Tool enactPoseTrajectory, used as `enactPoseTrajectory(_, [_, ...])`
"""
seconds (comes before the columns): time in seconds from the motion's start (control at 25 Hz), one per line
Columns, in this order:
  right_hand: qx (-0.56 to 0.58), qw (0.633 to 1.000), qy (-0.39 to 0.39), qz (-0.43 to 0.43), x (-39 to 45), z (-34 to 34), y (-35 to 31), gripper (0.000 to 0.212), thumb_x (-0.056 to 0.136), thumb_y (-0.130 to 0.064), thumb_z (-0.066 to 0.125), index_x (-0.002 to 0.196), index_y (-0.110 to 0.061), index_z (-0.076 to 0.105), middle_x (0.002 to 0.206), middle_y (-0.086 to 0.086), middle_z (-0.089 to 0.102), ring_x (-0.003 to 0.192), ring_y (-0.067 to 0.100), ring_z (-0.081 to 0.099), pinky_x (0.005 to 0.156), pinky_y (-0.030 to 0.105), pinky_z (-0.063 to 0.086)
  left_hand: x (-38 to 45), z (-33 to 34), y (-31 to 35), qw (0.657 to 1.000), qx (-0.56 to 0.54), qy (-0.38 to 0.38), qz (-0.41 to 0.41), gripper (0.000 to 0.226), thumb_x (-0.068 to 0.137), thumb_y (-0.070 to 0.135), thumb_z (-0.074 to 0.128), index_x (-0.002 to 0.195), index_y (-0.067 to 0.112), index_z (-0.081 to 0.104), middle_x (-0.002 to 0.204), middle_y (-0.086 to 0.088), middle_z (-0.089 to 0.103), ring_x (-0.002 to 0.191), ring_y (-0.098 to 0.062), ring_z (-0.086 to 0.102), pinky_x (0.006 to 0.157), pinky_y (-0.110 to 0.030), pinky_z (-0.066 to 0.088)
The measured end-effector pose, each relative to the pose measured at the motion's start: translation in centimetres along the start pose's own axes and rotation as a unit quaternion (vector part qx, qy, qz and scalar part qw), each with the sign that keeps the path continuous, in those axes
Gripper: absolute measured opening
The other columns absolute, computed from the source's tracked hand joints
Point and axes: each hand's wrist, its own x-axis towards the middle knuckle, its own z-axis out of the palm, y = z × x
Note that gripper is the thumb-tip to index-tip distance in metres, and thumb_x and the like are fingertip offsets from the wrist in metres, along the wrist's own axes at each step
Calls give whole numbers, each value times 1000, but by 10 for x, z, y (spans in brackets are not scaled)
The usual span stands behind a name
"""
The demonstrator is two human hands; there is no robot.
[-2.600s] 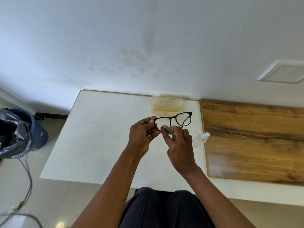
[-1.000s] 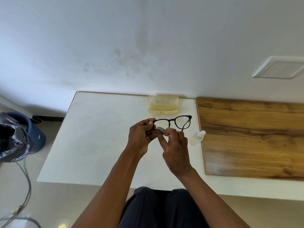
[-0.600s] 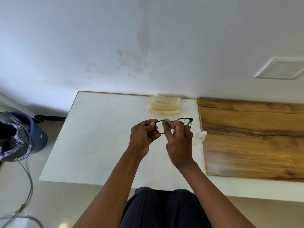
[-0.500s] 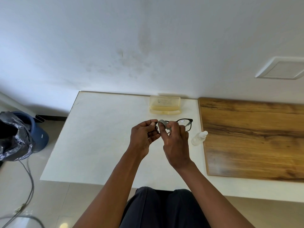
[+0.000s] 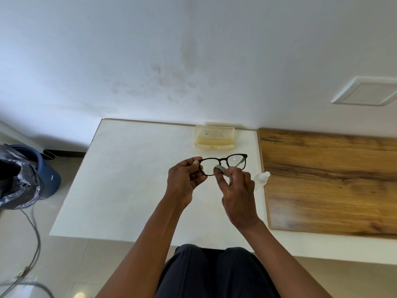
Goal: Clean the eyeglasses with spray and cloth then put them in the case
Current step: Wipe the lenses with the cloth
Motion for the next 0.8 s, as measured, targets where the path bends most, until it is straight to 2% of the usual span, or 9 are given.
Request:
enactPoseTrajectory(0.12, [10, 1000, -3, 25, 12, -3, -1, 54, 63, 13, 71, 113, -6, 65, 94, 19, 64, 81, 35, 61, 56, 34, 48, -1, 1, 1, 1000, -1, -5, -1, 20, 90, 2, 51, 86, 8, 70, 71, -8, 60, 64, -18, 58, 62, -27, 57])
enactPoseTrajectory(0.24, [19, 999, 5, 32, 21, -2, -10, 44, 76, 8, 49, 115, -7, 64, 98, 16, 58, 89, 29, 45, 56, 33, 47, -2, 2, 0, 1000, -2, -13, 0, 20, 90, 2, 51, 87, 8, 70, 70, -8, 60, 64, -19, 58, 62, -27, 57])
enactPoseTrajectory(0.32, [32, 999, 1, 25, 23, -1, -17, 48, 81, -1, 30, 114, -9, 64, 98, 13, 59, 88, 24, 36, 57, 32, 47, -2, 3, -1, 1000, -5, -18, 1, 20, 90, 2, 51, 87, 7, 70, 72, -8, 63, 66, -19, 59, 63, -28, 57])
enactPoseTrajectory(0.36, [38, 999, -1, 18, 23, 0, -20, 50, 81, -4, 28, 114, -10, 65, 96, 13, 62, 88, 24, 35, 57, 32, 48, -2, 3, -1, 1000, -6, -20, 3, 20, 90, 1, 51, 87, 7, 70, 74, -9, 67, 68, -20, 62, 63, -28, 57])
enactPoseTrajectory(0.48, [42, 999, 2, -8, 17, 3, -25, 44, 83, -4, 34, 114, -12, 64, 94, 11, 66, 86, 23, 38, 55, 33, 48, -2, 2, -1, 1000, -8, -14, 7, 21, 90, 0, 48, 89, 6, 68, 77, -10, 71, 72, -22, 67, 59, -26, 56])
enactPoseTrajectory(0.6, [53, 998, 7, -39, 9, 4, -18, 41, 78, 1, 61, 116, -13, 59, 93, 9, 64, 83, 25, 45, 51, 33, 47, -1, 0, 0, 1000, -12, -8, 7, 18, 91, 2, 49, 91, 5, 67, 73, -9, 63, 68, -21, 63, 58, -25, 55])
enactPoseTrajectory(0.76, [-4, 999, 4, -44, 2, 1, -5, 45, 73, 2, 52, 115, -12, 64, 105, 5, 43, 87, 23, 37, 52, 31, 44, 1, -1, 0, 1000, -1, -13, 2, 18, 92, 5, 49, 93, 6, 67, 74, -9, 57, 69, -19, 56, 65, -27, 57])
enactPoseTrajectory(0.8, [-6, 999, 6, -31, 2, 0, -2, 47, 72, 3, 52, 115, -12, 64, 105, 6, 43, 87, 23, 37, 53, 31, 44, 1, -1, -1, 1000, -2, -15, 0, 17, 92, 5, 49, 94, 7, 66, 74, -9, 57, 69, -19, 55, 67, -28, 56])
